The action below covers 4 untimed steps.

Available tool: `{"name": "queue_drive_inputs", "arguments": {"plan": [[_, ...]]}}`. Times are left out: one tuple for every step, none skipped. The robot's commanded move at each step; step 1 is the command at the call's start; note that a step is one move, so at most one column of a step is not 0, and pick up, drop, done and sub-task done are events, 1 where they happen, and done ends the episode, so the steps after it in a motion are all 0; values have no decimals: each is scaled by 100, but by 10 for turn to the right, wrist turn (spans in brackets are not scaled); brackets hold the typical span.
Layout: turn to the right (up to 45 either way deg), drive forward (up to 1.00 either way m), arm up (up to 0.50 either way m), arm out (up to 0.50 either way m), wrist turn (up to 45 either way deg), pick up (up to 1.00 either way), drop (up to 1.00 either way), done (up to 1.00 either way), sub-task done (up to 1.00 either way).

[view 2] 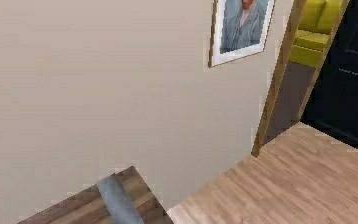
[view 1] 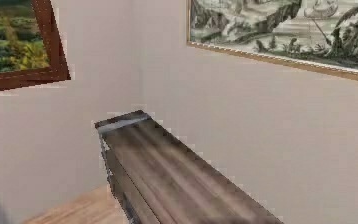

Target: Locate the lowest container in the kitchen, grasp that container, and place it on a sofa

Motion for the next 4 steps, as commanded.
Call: {"name": "queue_drive_inputs", "arguments": {"plan": [[-450,0,0,0,0,0,0,0,0],[0,0,50,0,0,0,0,0,0],[0,0,28,0,0,0,0,0,0],[0,0,0,10,0,0,0,0,0]]}}
